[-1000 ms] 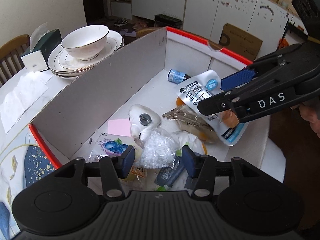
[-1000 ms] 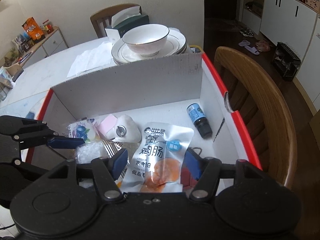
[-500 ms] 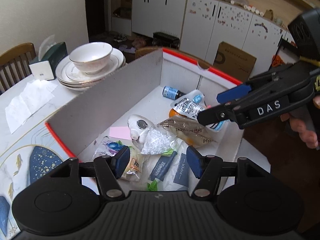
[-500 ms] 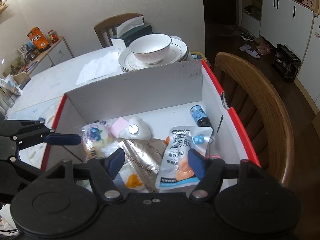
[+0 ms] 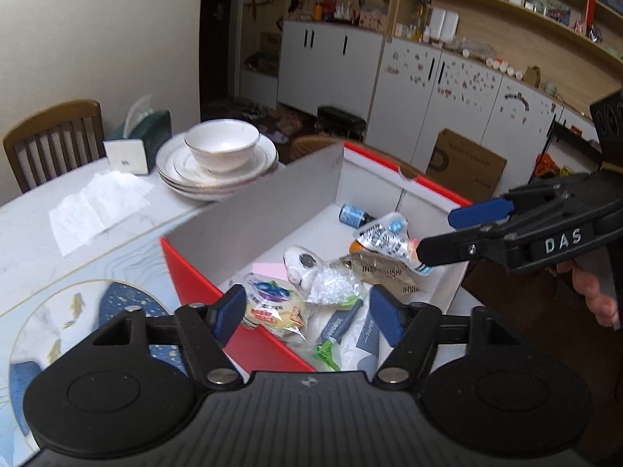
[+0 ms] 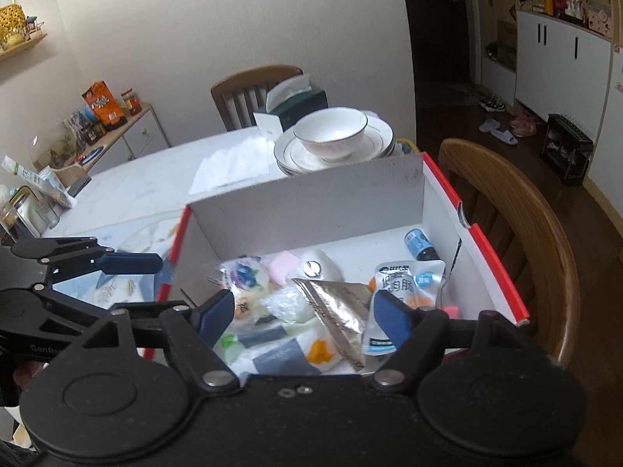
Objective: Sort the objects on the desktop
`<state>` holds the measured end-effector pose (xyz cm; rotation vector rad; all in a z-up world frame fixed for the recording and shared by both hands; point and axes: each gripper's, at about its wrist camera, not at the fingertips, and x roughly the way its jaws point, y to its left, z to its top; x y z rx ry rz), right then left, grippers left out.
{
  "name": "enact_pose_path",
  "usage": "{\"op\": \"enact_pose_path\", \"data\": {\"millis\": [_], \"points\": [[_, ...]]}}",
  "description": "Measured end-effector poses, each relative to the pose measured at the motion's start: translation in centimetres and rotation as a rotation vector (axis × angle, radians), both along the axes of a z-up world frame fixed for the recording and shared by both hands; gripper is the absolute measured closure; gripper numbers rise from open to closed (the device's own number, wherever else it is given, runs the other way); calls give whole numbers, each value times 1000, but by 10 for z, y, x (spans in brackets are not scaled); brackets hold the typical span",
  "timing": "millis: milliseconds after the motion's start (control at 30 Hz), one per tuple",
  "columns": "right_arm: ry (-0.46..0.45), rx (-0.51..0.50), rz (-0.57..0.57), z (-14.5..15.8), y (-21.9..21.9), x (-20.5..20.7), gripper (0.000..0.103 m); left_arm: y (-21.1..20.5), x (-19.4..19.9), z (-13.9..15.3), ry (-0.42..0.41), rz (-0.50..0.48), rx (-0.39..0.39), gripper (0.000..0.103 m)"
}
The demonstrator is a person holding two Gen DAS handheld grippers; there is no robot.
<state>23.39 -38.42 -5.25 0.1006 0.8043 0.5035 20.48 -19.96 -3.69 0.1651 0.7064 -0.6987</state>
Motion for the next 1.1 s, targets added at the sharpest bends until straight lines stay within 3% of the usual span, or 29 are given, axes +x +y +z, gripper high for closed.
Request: {"op": "enact_pose_path", "data": {"millis": [333,433,600,700,767,1100], "points": [[-37,7,-39,4,22,-29,23,29,-5,7,12,-18,-21,27],[-48,16,-52,6,29,-37,23,37,-5,6,19,-26,-20,19],[-101,-10,-70,9,45,-53,23,49,-5,5,26,-37,-25,17],[-111,-26,-84,11,52,-60,22,55,-4,5,30,-43,-31,12],[-103,-19,-112,12,54,-63,21,59,-4,5,30,-51,-35,1],[-109,-48,-198,14,65,-85,18,72,-14,10,-10,-82,-6,0]]}}
